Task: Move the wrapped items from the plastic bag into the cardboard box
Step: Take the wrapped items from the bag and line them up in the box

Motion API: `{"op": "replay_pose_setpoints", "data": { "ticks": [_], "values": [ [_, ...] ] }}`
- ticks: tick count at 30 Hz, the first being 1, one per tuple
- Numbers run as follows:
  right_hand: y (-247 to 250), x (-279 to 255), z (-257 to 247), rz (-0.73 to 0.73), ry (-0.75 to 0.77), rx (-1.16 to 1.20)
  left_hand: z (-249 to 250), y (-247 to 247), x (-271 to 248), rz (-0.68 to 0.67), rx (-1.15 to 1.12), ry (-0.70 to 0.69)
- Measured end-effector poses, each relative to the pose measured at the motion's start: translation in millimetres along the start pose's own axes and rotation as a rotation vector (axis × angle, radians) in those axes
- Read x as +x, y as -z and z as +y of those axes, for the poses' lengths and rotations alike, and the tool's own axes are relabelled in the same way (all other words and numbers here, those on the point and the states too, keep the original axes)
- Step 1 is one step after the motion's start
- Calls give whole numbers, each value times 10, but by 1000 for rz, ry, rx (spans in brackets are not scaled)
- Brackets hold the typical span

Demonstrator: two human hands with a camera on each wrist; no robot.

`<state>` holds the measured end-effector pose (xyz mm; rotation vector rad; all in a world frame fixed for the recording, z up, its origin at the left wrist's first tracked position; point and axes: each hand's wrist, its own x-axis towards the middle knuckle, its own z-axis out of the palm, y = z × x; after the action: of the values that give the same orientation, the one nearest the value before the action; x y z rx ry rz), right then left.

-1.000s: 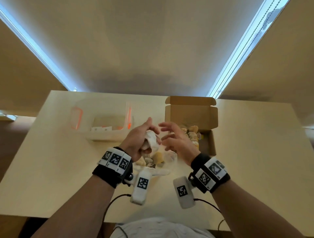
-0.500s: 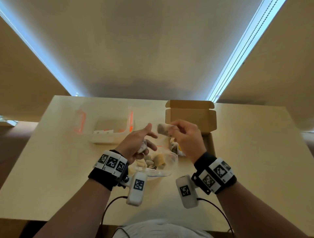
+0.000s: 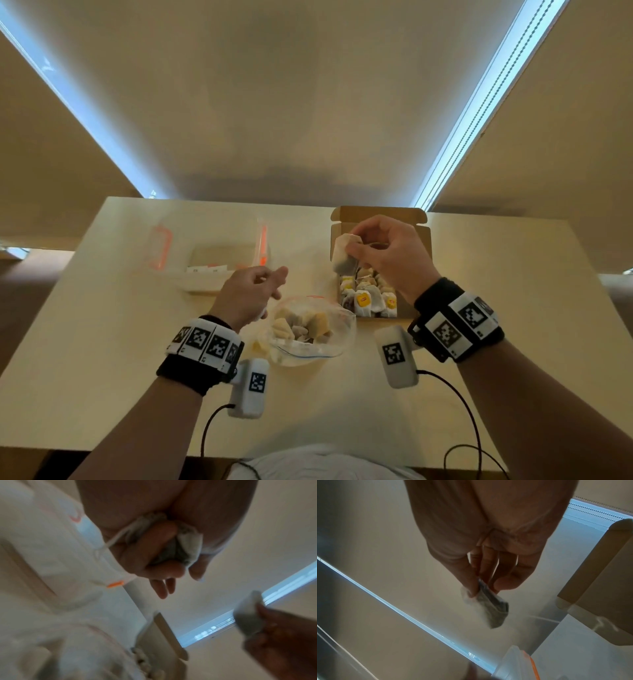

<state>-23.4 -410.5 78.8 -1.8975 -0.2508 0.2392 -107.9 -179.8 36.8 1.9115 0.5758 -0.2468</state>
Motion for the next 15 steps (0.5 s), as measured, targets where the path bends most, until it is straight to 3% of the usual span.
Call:
{"op": "replay_pose_setpoints", "data": {
  "ticks": [4,9,12,15],
  "values": [
    [-80,-43,-36,-99,-12,-19,323,-135,-130,-154,-326,-172],
    [-159,-156,6,-153,-28,14,510,-289,-141,-127,-271,-329],
    [-202,-304,139,-231,-129,35,517,-371,-128,-76,-249,-333],
    [-82,-371,314,-177,-214,117,451,-442,-120,-66,-194,-281]
  ]
}}
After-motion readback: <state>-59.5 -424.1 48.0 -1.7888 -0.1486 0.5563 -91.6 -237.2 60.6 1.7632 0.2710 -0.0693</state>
